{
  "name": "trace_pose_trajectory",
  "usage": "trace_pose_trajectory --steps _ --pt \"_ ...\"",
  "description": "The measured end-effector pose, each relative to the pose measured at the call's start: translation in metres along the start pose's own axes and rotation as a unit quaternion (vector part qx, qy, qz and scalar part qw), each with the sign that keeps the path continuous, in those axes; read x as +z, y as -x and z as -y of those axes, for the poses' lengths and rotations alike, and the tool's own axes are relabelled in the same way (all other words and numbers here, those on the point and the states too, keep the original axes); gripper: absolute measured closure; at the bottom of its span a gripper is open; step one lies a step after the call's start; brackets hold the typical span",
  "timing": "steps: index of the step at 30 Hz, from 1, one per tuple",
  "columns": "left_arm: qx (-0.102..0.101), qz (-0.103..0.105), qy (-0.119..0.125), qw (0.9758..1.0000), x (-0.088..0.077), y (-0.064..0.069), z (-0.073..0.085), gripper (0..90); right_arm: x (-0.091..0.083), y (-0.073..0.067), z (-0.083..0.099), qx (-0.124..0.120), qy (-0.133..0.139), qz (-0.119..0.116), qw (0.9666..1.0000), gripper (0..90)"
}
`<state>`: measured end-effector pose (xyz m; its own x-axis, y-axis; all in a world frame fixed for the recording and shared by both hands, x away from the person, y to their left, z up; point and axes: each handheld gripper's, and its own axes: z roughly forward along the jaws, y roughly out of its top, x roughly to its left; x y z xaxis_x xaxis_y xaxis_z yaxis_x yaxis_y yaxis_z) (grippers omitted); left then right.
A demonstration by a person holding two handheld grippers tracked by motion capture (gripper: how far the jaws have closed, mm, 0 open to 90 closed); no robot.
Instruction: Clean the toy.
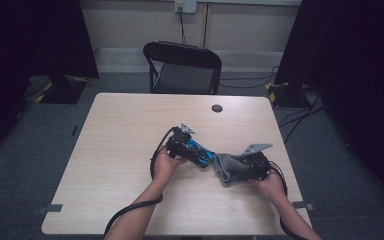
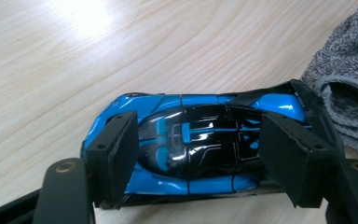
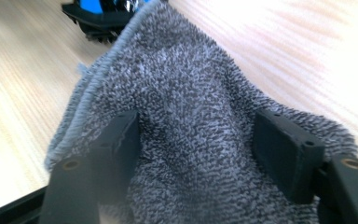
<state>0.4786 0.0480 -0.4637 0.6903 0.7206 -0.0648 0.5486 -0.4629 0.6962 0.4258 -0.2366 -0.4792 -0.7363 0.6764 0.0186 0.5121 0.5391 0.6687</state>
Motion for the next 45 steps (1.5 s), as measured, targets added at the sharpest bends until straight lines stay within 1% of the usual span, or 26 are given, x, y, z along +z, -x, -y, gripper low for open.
trace_pose_trajectory --steps 1,2,3,6,7,9,10,12,13,15,18,19,21,23,24,27,29,30,32,35,38,40,43,45 --pt "-0.001 0.001 0.002 1.0 0.002 0.001 0.0 28.8 0.001 0.0 0.0 0.0 -0.001 0.0 1.0 31.1" --pt "-0.001 0.0 -0.002 1.0 0.003 0.001 0.001 28.6 0.002 0.0 0.001 0.001 -0.001 0.001 1.0 31.0" --pt "-0.001 0.0 -0.001 1.0 0.004 0.001 0.002 27.8 0.003 0.0 0.001 0.0 -0.001 0.002 1.0 31.0" --pt "-0.014 0.005 0.005 0.9999 0.005 -0.001 0.005 26.2 0.005 -0.002 0.003 -0.003 -0.004 0.007 1.0 31.3" --pt "-0.019 0.007 0.006 0.9998 0.006 -0.001 0.005 25.1 0.006 -0.002 0.003 -0.002 -0.005 0.01 0.9999 32.1" --pt "-0.025 0.009 0.005 0.9996 0.008 -0.003 0.006 19.2 0.007 -0.003 0.003 -0.003 -0.008 0.015 0.9999 33.6" --pt "-0.023 0.006 0.003 0.9997 0.008 -0.003 0.005 18.6 0.007 -0.004 0.002 -0.004 -0.011 0.017 0.9998 34.5" --pt "-0.019 0.003 0.002 0.9998 0.009 -0.002 0.005 18.3 0.008 -0.005 0.001 -0.006 -0.016 0.019 0.9997 38.7" --pt "-0.016 0.002 0.001 0.9999 0.01 -0.002 0.004 18.0 0.008 -0.005 0.001 -0.004 -0.018 0.02 0.9996 42.2" --pt "-0.014 0.005 0.002 0.9999 0.011 0.0 0.004 17.3 0.006 -0.004 0.001 -0.002 -0.019 0.023 0.9996 52.0" --pt "-0.011 0.007 0.006 0.9999 0.011 -0.001 0.005 16.9 0.005 -0.004 0.0 0.007 -0.021 0.029 0.9994 66.4" --pt "-0.012 0.007 0.008 0.9999 0.011 -0.001 0.006 16.9 0.005 -0.003 0.0 0.009 -0.022 0.029 0.9993 70.1" --pt "-0.011 0.007 0.006 0.9999 0.011 -0.001 0.005 16.9 0.004 -0.004 -0.002 0.013 -0.028 0.032 0.999 74.2" --pt "-0.012 0.008 0.003 0.9999 0.011 -0.001 0.005 16.9 0.003 -0.004 -0.004 0.019 -0.03 0.035 0.9987 76.0" --pt "-0.012 0.008 0.003 0.9999 0.011 -0.001 0.004 16.9 0.001 -0.003 -0.005 0.027 -0.027 0.038 0.9985 76.4" --pt "-0.009 0.007 -0.001 0.9999 0.011 -0.002 0.004 16.9 -0.006 0.002 -0.006 0.049 -0.013 0.061 0.9968 76.9" --pt "-0.009 0.007 0.0 0.9999 0.011 -0.001 0.004 16.8 -0.008 0.007 -0.007 0.066 -0.008 0.059 0.9961 77.1" --pt "-0.011 0.007 0.001 0.9999 0.011 -0.001 0.004 16.8 -0.007 0.008 -0.007 0.067 -0.013 0.058 0.996 77.3" --pt "-0.011 0.008 0.002 0.9999 0.011 -0.001 0.004 16.9 -0.003 0.006 -0.008 0.06 -0.027 0.062 0.9959 77.5" --pt "-0.011 0.007 0.003 0.9999 0.011 -0.001 0.005 16.8 0.004 0.0 -0.012 0.048 -0.036 0.066 0.996 77.8" --pt "-0.011 0.007 0.003 0.9999 0.011 -0.001 0.005 16.9 0.011 -0.007 -0.018 0.035 -0.045 0.06 0.9966 78.5" --pt "-0.012 0.008 0.003 0.9999 0.011 -0.001 0.005 16.9 0.013 -0.011 -0.022 0.03 -0.05 0.052 0.997 78.7" --pt "-0.012 0.006 0.003 0.9999 0.011 -0.001 0.005 16.9 0.016 -0.018 -0.026 0.018 -0.058 0.044 0.9972 79.0" --pt "-0.012 0.006 0.004 0.9999 0.01 -0.001 0.005 17.0 0.017 -0.022 -0.027 0.015 -0.059 0.035 0.9975 79.3"
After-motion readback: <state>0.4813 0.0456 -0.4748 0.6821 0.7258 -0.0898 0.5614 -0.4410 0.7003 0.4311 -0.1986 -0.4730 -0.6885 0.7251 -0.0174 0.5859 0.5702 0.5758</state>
